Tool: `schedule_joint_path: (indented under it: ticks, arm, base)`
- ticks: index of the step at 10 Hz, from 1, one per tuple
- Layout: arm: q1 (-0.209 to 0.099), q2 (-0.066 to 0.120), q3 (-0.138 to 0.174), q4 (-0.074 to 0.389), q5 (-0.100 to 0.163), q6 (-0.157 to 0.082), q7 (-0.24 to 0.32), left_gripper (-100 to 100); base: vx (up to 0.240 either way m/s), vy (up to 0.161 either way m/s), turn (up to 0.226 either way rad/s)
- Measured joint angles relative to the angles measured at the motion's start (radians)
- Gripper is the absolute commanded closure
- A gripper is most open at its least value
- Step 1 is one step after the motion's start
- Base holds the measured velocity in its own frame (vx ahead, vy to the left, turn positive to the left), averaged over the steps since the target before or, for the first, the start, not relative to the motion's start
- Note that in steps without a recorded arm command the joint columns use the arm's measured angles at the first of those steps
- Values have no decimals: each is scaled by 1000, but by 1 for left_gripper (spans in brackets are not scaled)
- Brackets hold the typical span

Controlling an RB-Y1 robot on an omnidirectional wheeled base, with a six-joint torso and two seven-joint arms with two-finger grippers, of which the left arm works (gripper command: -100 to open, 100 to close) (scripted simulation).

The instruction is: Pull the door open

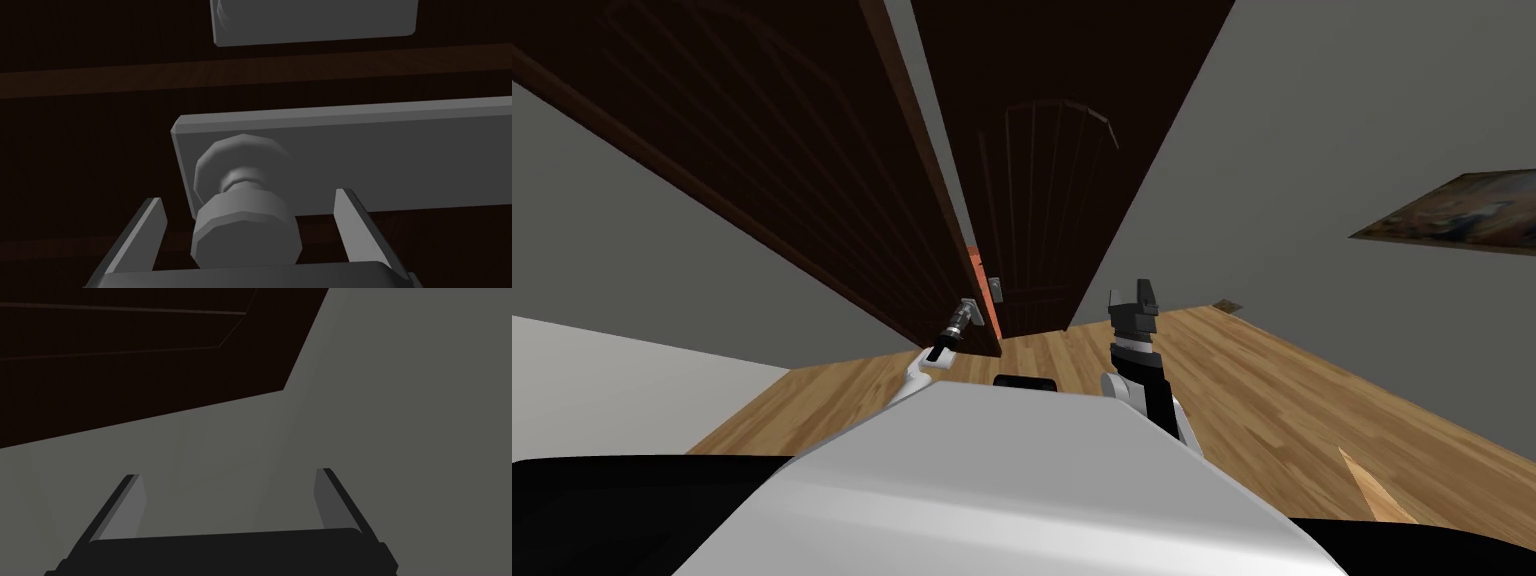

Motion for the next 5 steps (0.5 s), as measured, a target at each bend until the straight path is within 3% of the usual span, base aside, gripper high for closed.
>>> schedule_joint_path:
  ticks: [5]
  arm:
    - [2, 1, 0, 1, -1, 2, 0, 100]
  base:
    - [-22, 1, 1]
